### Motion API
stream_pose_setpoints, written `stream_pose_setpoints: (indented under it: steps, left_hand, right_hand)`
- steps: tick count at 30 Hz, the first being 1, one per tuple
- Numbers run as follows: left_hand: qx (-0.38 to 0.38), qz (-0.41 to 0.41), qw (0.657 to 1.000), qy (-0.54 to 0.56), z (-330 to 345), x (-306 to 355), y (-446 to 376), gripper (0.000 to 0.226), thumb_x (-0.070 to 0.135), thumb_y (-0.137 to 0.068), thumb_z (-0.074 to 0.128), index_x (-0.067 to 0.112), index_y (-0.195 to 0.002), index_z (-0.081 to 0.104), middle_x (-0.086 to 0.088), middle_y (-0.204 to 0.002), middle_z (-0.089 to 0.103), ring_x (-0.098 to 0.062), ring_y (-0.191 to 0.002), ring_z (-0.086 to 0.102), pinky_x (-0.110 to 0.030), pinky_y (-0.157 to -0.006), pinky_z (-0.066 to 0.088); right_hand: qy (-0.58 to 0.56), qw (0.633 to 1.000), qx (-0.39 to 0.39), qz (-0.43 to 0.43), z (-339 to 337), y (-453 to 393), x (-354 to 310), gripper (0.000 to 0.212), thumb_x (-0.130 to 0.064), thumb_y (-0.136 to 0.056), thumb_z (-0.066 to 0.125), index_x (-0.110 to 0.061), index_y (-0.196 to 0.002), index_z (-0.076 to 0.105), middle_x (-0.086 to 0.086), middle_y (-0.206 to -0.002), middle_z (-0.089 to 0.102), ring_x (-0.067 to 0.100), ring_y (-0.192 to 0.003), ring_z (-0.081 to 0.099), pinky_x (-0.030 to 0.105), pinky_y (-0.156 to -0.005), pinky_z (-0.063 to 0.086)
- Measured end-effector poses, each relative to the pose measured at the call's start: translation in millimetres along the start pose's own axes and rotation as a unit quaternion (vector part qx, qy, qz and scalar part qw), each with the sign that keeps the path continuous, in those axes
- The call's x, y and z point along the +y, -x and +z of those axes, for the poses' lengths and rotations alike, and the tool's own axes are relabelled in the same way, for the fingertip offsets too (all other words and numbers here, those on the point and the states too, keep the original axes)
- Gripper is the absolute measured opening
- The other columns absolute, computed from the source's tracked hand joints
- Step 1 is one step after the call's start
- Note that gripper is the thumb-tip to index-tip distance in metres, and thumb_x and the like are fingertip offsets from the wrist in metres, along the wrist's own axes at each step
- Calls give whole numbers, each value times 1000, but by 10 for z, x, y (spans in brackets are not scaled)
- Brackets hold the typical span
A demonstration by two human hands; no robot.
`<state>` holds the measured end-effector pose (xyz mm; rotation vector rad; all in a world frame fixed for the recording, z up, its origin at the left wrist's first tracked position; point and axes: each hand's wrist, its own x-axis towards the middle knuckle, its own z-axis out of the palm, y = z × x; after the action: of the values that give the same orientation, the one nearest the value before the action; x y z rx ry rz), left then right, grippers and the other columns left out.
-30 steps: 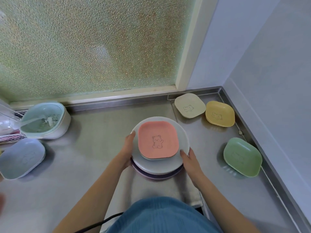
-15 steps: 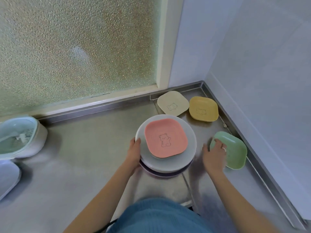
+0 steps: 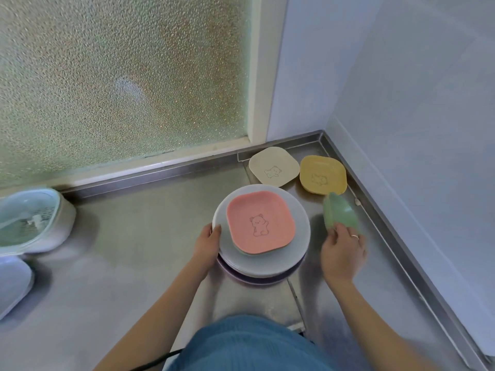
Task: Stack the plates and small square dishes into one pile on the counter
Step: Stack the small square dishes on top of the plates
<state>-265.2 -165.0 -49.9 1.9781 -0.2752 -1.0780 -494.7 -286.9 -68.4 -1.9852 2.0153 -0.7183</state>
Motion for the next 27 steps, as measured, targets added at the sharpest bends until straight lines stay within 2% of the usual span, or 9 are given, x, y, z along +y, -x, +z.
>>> stream_pose_setpoints:
  steps: [4,7,9,12,15,19,23,25,27]
  left_hand:
    - [68,59,996,7,-29,158,5,32,25,-96,39,5,-116,55,0,-93,57,-18,-84,51,-29,-69,40]
    - [92,113,989,24,-90,335,80,24,25,-98,37,18,-111,56,6,-99,53,-15,-93,49,-24,-81,32]
    - [87,139,986,36,-70,407,85,30,27,-99,37,15,-118,59,6,-103,55,-15,-101,50,-24,-87,32]
    - [57,147,987,36,-33,424,70,37,32,-99,40,14,-127,56,3,-119,59,-16,-115,53,-31,-102,38]
    - [36,143,988,32,-24,349,70,45,35,-97,44,17,-139,45,1,-140,51,-18,-130,46,-34,-112,33]
    - [19,134,990,42,22,295,86,58,38,-95,49,22,-147,29,1,-141,48,-20,-128,48,-40,-111,36]
    - [2,144,989,34,85,315,76,57,33,-95,49,23,-147,28,-1,-144,47,-19,-130,46,-40,-113,33]
    - [-7,162,987,1,106,337,70,54,31,-96,48,22,-146,31,0,-146,45,-18,-133,43,-35,-113,32]
    - [-6,185,982,-47,119,351,58,51,28,-97,45,21,-146,31,0,-148,43,-18,-136,40,-29,-111,29]
  right_hand:
    - [-125,975,37,-180,-22,46,-210,18,-4,-84,55,-6,-94,69,13,-88,66,31,-88,53,36,-78,41]
    - [-145,946,15,-289,-73,95,-385,17,-6,-81,58,-8,-91,71,9,-94,67,23,-97,54,35,-82,38]
    - [-146,931,-17,-334,-81,100,-438,18,-2,-80,58,-9,-90,72,8,-100,69,22,-107,55,37,-90,39]
    - [-146,907,-86,-386,-56,109,-399,26,-1,-83,48,-8,-91,72,11,-113,67,24,-122,49,42,-99,42]
    - [-152,900,-153,-380,-73,149,-339,28,6,-83,47,-5,-93,71,15,-126,60,31,-129,45,46,-102,42]
    - [-154,906,-204,-336,-147,161,-321,28,16,-83,47,-4,-84,66,13,-137,52,23,-137,34,35,-109,30]
    - [-202,907,-250,-274,-187,121,-391,27,17,-82,43,-4,-75,59,5,-137,50,15,-136,37,22,-109,29]
    - [-248,912,-254,-205,-219,106,-465,30,17,-82,41,-1,-92,63,-8,-131,52,3,-120,50,7,-95,34]
    - [-297,916,-238,-131,-222,58,-589,41,12,-86,40,-5,-117,58,-13,-127,53,-8,-97,55,4,-82,38]
